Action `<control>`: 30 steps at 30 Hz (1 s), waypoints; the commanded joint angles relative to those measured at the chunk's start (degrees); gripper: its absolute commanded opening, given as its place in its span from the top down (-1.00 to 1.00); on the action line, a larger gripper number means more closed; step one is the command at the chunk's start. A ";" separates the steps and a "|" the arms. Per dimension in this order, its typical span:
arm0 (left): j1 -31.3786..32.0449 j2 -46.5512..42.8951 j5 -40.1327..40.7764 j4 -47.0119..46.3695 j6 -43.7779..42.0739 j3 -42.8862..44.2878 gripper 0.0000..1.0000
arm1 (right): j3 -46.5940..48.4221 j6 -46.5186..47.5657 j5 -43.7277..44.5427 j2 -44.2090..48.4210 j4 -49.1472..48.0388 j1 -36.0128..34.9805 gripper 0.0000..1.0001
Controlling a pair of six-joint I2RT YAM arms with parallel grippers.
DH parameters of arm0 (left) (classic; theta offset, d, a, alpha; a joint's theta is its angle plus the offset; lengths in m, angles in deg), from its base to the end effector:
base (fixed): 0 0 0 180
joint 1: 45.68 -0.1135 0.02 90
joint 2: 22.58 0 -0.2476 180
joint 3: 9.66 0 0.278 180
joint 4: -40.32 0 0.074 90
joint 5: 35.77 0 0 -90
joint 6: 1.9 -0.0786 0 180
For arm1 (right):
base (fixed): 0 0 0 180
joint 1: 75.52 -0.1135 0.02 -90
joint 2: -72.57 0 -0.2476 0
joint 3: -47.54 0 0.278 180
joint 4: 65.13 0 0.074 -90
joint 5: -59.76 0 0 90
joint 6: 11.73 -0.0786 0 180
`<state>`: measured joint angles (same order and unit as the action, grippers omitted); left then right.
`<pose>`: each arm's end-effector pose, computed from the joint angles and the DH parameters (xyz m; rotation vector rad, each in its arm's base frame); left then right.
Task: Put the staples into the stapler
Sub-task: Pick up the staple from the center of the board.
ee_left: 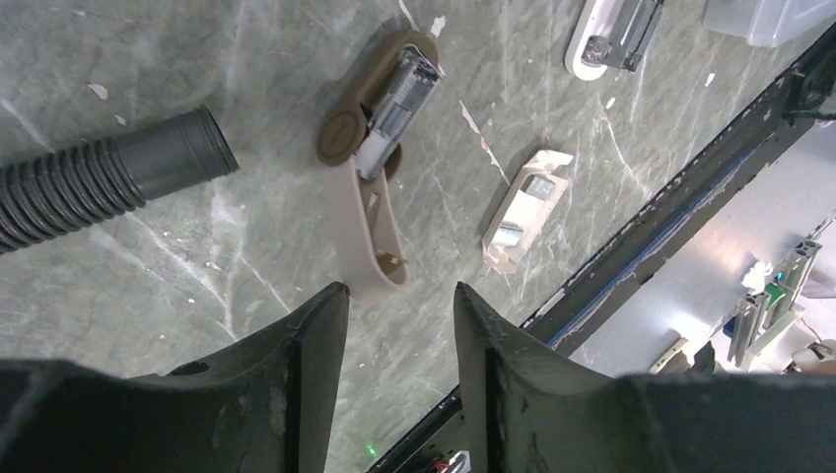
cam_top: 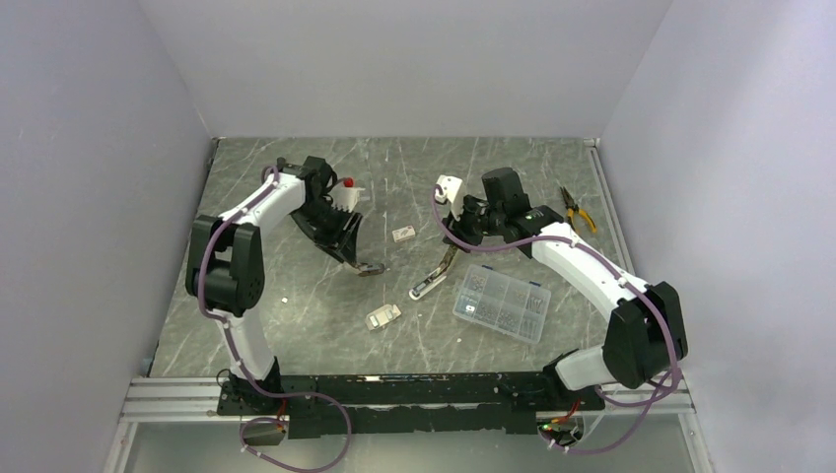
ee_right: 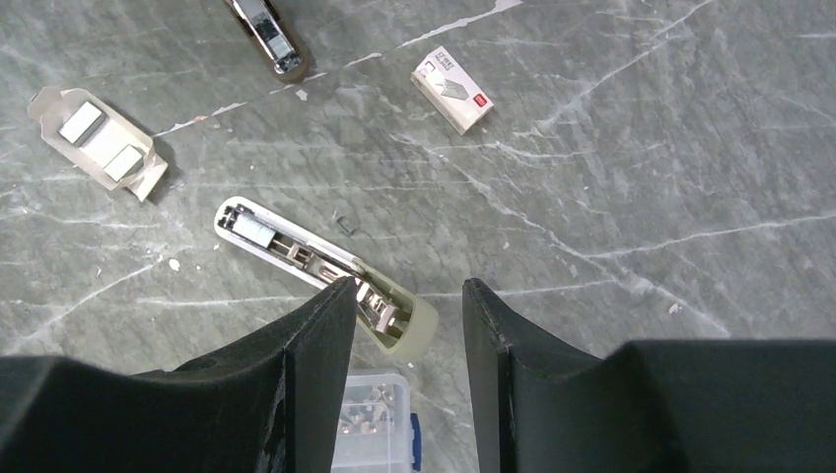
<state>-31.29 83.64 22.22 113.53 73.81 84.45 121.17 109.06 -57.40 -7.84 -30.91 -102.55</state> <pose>0.3504 -0.1329 0.1527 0.7627 2.8443 -0.8447 0.3074 0.1971 0.2304 -1.2914 1.8313 0.5044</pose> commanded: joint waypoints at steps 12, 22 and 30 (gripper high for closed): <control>0.21 4.43 -0.39 -2.42 3.47 1.84 0.12 | -0.20 -0.20 -1.22 0.07 -1.70 0.83 0.07; 0.20 4.45 -2.73 -1.92 2.35 2.64 0.54 | 0.01 -0.13 -1.04 0.02 -1.63 0.83 0.07; 0.32 -1.06 -1.02 -5.22 0.69 0.20 0.94 | -0.03 -0.12 -0.54 0.72 -1.86 1.00 0.07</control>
<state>-31.36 88.12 21.96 110.45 75.87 85.17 121.10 109.06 -57.40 -8.10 -30.91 -102.00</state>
